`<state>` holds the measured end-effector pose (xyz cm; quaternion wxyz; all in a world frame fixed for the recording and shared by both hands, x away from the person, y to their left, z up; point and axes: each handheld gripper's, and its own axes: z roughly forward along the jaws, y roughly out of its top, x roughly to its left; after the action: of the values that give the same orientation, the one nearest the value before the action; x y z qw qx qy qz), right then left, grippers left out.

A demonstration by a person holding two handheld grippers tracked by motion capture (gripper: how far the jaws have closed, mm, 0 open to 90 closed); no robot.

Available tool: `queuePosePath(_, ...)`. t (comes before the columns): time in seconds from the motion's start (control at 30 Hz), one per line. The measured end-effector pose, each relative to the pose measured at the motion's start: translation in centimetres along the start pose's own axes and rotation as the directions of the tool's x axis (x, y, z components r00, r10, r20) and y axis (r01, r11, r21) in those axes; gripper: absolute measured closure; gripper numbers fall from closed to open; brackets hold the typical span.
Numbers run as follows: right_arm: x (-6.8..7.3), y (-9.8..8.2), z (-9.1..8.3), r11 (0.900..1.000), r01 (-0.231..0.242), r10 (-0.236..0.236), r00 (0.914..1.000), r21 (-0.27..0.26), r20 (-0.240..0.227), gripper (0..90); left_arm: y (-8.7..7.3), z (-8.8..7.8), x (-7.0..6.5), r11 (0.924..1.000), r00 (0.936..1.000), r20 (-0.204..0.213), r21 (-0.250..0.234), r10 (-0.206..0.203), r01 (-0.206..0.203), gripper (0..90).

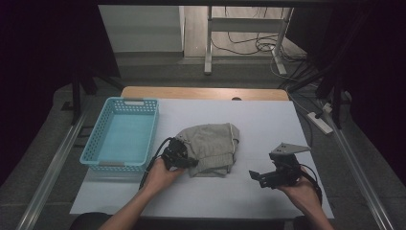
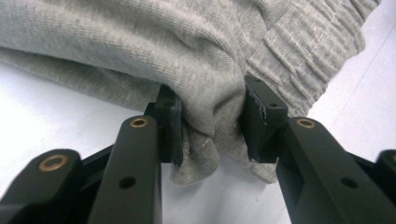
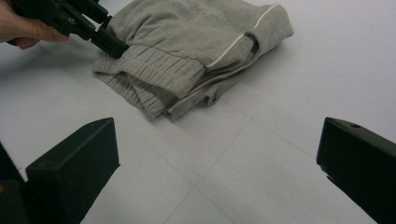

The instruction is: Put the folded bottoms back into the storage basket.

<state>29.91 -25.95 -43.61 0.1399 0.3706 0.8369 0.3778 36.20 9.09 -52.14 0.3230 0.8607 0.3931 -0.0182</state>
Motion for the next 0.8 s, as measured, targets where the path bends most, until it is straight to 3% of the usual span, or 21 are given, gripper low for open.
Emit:
queuePosePath(0.3,-1.1,1.7,2.0,1.0,-0.024,0.025,0.9992,0.006,-0.033,0.0,-0.2,0.1,0.0,0.9999,1.0,-0.001,-0.016,-0.002,0.002,61.6)
queuePosePath(0.57,-2.1,3.7,3.6,1.0,0.002,-0.002,0.9987,-0.008,-0.05,0.0,-0.2,0.0,-0.2,0.9997,0.9996,-0.018,-0.012,0.023,-0.023,61.3)
queuePosePath(0.8,-3.4,5.3,6.1,1.0,-0.005,0.005,0.9985,0.005,-0.055,0.0,-0.2,0.0,-0.3,0.9994,0.9993,-0.021,-0.014,0.032,-0.033,61.0)
